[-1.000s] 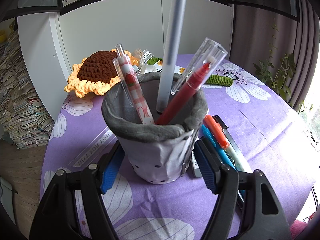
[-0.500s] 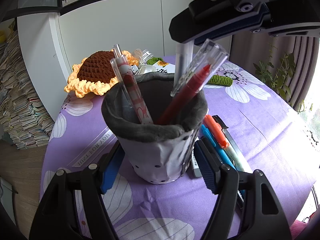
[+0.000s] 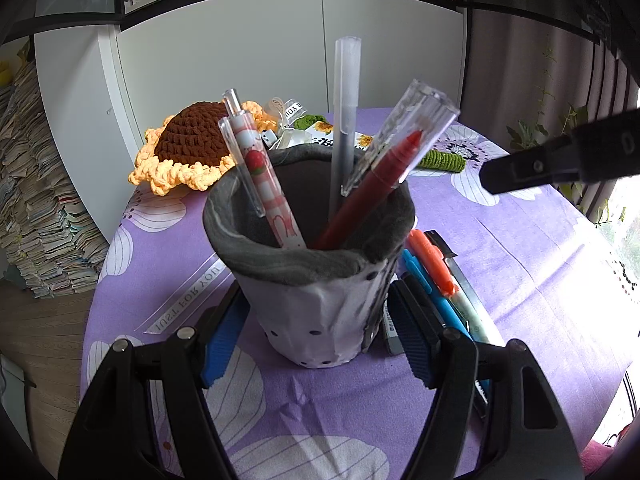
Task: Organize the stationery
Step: 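Grasp the thin silver pen with the right gripper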
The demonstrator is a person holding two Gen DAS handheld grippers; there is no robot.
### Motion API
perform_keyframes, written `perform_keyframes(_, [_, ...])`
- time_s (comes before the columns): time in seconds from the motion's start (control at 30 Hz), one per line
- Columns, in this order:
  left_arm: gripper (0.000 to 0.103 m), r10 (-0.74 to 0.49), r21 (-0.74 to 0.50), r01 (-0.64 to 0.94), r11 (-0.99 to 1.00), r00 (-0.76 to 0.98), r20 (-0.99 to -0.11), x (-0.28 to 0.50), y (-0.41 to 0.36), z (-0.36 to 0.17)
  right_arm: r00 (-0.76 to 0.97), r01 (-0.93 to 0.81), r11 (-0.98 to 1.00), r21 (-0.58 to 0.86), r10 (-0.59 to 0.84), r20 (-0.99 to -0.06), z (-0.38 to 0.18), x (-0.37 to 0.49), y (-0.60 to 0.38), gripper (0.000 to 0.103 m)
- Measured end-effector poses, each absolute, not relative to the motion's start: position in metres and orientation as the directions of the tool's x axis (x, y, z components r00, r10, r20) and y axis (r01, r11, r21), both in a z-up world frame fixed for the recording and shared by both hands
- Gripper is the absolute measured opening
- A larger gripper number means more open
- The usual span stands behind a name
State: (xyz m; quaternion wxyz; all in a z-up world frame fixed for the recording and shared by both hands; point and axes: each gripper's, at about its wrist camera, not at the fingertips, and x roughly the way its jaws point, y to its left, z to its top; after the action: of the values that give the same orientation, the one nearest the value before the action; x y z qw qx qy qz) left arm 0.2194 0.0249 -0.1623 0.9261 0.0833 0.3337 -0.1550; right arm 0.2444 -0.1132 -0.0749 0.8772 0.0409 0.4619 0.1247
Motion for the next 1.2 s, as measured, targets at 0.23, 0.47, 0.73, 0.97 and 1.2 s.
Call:
perform_keyframes(0.23, [0.070, -0.231, 0.051, 0.343, 0.938, 0.729, -0.644, 0.219, 0.025, -0.162, 0.394, -0.092, 0.976, 0.199, 0.219, -0.893, -0.141, 0.267, -0.127, 0.012])
perform_keyframes(0.47, [0.070, -0.231, 0.051, 0.343, 0.938, 0.729, -0.644, 0.219, 0.025, -0.162, 0.383, -0.092, 0.977, 0.191, 0.212, -0.899, -0.150, 0.273, -0.124, 0.012])
perform_keyframes(0.73, [0.070, -0.231, 0.052, 0.343, 0.938, 0.728, -0.645, 0.219, 0.024, -0.162, 0.402, -0.114, 0.984, 0.136, 0.171, -0.899, -0.151, 0.275, -0.114, 0.012])
perform_keyframes(0.97, [0.070, -0.231, 0.053, 0.343, 0.938, 0.729, -0.644, 0.219, 0.024, -0.162, 0.376, -0.062, 0.998, 0.020, 0.042, -0.926, -0.155, 0.271, -0.126, 0.012])
perform_keyframes(1.2, [0.070, -0.230, 0.054, 0.343, 0.938, 0.729, -0.645, 0.219, 0.024, -0.162, 0.382, -0.004, 0.979, 0.205, 0.191, -0.904, -0.146, 0.272, -0.151, 0.012])
